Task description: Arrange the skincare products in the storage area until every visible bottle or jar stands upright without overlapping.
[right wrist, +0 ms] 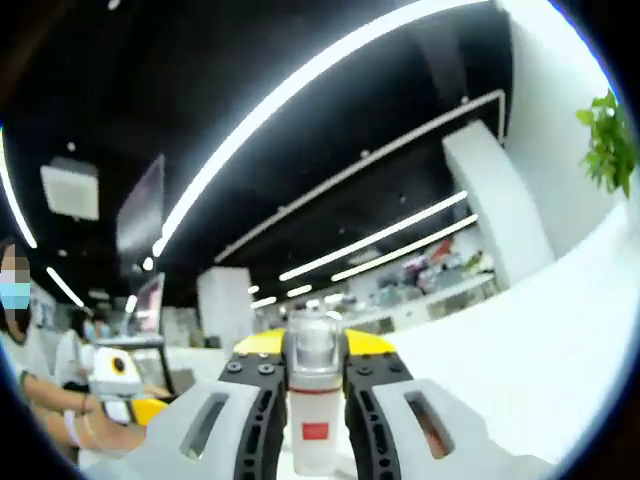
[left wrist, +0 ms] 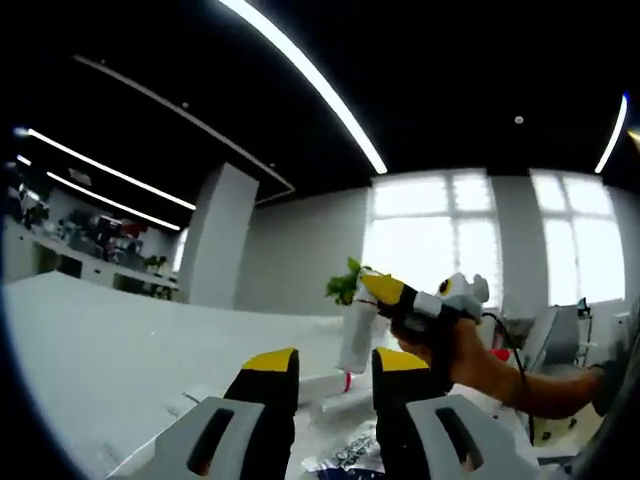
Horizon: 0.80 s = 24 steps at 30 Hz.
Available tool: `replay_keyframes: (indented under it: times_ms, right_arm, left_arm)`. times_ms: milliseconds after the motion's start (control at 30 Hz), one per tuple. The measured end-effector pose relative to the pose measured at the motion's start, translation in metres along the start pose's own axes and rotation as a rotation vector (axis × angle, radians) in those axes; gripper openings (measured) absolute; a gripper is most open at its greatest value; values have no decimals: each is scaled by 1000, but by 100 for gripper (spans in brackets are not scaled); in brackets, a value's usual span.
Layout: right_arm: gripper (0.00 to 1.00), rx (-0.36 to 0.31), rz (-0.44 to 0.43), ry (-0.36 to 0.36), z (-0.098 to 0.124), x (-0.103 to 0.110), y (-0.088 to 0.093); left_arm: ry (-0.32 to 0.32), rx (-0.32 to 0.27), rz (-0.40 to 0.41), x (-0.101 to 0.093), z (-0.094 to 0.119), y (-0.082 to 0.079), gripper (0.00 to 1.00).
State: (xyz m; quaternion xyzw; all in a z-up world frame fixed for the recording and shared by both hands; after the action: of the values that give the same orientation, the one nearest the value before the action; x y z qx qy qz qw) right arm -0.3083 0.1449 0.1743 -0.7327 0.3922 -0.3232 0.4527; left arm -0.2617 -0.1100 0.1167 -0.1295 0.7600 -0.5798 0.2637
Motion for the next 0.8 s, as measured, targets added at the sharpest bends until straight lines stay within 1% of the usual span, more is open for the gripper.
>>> replay_keyframes:
  times_ms: [33,100,167,267,400,500,533,567,633,733,800]
  right_arm:
    - [18,-1,11,11,0,-1,0]
    - [18,8,123,101,5,-7,-3]
    - [18,14,208,160,8,-10,-4]
    - [18,15,283,224,12,-13,-6]
    - [18,17,315,274,17,-18,-7]
    - [18,21,369,354,24,-26,-8]
    - [18,23,376,357,24,-27,-8]
    - [18,39,397,380,26,-30,-6]
    - [18,40,408,402,27,-34,-5]
    - [18,58,423,431,28,-40,-3]
    - [18,95,418,446,26,-47,3]
  left_arm:
    - [-1,0,0,0,0,0,29]
    - [-4,2,0,0,0,0,29]
    - [-9,4,-3,0,1,1,29]
    - [-13,-1,0,0,1,0,29]
    - [-19,-2,2,2,2,0,29]
    - [-23,2,0,2,2,0,29]
    - [-24,3,-2,2,2,1,29]
    - [-27,3,-4,2,2,1,29]
    - [-30,3,-5,2,2,1,29]
    - [-32,2,-2,2,2,1,29]
    - [-32,-1,-1,2,2,0,29]
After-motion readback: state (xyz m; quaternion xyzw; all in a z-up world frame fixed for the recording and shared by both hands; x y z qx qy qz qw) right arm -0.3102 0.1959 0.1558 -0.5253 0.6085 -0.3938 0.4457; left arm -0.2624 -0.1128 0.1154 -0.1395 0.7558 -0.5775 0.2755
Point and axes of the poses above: the point that each gripper's makers call its tool centre point, and the gripper's own axes: z roughly backward along the fingers, x roughly to its left, y roughly out of its underside, the point moved 8 cm from there along z, roughly backward along the fingers, and after that the axes turned 3 degrees about z, right-handed, at the moved point
